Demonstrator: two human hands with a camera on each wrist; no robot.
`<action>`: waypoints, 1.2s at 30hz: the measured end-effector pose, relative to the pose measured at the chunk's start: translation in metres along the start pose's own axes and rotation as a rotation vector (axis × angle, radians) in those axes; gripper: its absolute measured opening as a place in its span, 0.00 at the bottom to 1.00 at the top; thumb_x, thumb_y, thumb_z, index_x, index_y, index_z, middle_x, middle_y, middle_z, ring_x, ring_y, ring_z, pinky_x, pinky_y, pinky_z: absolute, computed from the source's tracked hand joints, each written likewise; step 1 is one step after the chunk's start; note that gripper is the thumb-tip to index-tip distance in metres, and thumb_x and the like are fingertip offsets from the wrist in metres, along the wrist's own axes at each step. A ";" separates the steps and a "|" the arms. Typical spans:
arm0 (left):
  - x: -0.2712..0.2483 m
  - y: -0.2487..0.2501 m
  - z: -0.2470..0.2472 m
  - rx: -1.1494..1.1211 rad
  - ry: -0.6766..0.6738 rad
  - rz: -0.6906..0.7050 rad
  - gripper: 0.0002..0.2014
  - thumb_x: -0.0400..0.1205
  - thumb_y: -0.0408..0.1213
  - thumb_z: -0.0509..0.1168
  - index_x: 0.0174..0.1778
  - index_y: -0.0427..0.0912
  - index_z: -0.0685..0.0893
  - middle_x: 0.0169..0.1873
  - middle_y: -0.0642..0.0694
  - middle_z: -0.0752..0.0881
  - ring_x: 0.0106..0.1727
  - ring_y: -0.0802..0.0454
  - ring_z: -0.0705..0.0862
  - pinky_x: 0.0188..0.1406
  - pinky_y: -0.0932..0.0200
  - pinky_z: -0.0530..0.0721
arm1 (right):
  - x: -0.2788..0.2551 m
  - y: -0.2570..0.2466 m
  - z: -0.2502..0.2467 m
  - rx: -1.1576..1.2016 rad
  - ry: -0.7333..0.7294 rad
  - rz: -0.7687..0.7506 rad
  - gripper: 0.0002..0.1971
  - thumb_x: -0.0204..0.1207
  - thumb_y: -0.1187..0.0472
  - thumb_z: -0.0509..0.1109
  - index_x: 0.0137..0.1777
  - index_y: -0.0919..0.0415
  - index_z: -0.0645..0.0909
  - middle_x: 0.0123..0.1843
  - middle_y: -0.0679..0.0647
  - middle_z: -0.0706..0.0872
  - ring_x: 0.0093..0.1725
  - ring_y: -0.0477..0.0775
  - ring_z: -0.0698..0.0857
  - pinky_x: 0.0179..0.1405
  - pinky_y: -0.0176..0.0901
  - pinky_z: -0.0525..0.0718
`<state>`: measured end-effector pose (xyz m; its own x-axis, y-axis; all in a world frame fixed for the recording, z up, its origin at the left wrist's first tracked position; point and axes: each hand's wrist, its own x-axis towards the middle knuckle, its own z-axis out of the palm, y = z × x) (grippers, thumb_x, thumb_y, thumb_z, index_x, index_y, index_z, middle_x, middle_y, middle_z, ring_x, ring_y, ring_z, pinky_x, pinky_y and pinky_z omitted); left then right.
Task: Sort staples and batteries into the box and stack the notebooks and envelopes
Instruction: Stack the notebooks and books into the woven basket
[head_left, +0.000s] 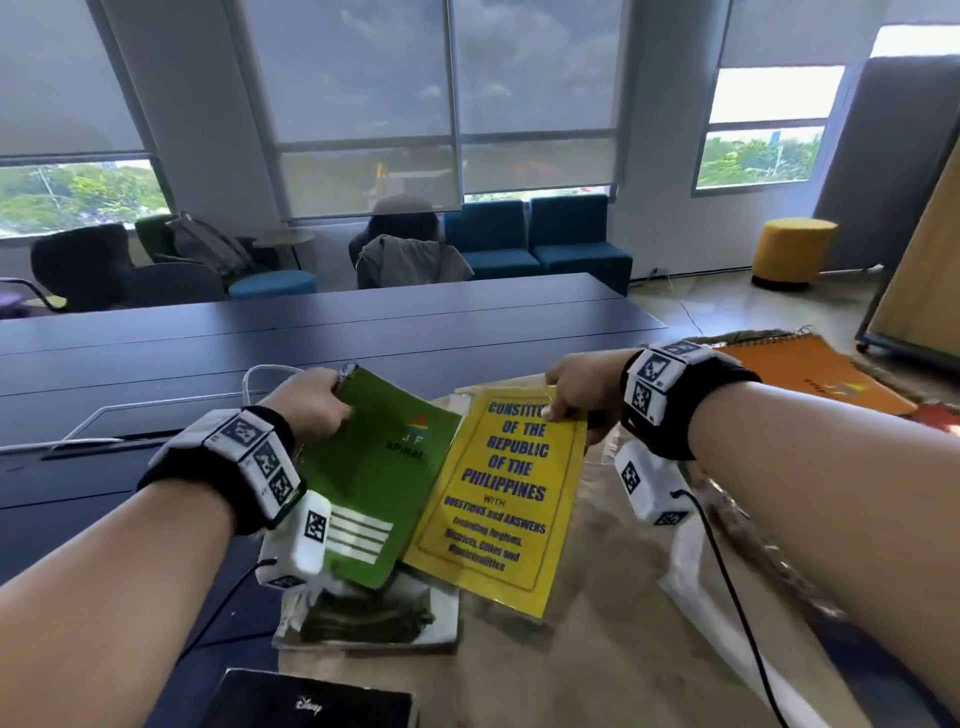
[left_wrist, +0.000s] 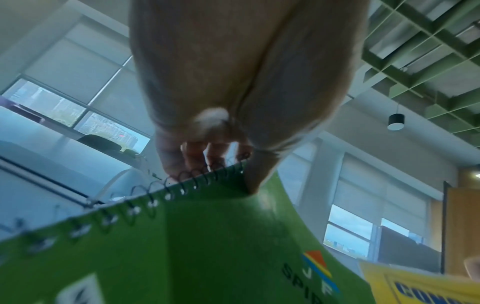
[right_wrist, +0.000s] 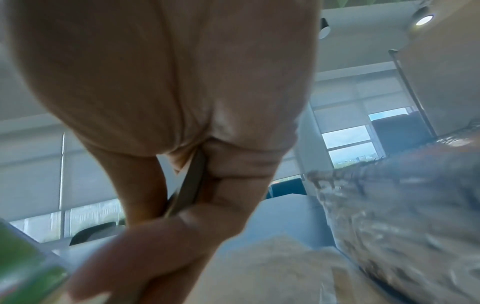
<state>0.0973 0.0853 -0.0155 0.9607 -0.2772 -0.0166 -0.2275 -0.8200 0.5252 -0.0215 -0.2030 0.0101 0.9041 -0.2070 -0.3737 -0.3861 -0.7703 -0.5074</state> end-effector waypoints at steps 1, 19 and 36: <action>-0.003 0.008 -0.002 -0.018 0.030 0.014 0.05 0.84 0.25 0.65 0.53 0.30 0.85 0.48 0.30 0.89 0.49 0.34 0.88 0.50 0.45 0.88 | -0.009 -0.001 -0.006 0.039 0.015 -0.031 0.07 0.88 0.66 0.66 0.62 0.68 0.75 0.50 0.67 0.85 0.42 0.65 0.88 0.31 0.50 0.90; -0.032 0.200 0.013 -0.362 0.326 0.551 0.10 0.93 0.38 0.55 0.67 0.43 0.77 0.57 0.43 0.85 0.53 0.46 0.84 0.56 0.52 0.83 | -0.150 0.132 -0.137 0.591 0.658 -0.179 0.08 0.85 0.69 0.68 0.47 0.58 0.74 0.29 0.57 0.87 0.23 0.53 0.87 0.15 0.40 0.81; -0.046 0.321 0.072 -0.560 0.343 0.762 0.10 0.92 0.37 0.57 0.65 0.41 0.79 0.48 0.51 0.84 0.42 0.65 0.80 0.28 0.79 0.72 | -0.194 0.293 -0.133 0.176 0.572 0.451 0.10 0.82 0.63 0.75 0.56 0.69 0.83 0.39 0.59 0.80 0.30 0.55 0.80 0.26 0.41 0.78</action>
<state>-0.0316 -0.2013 0.0928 0.6043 -0.3980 0.6902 -0.7777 -0.1064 0.6196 -0.2854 -0.4685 0.0370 0.5867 -0.7981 -0.1374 -0.7221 -0.4388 -0.5348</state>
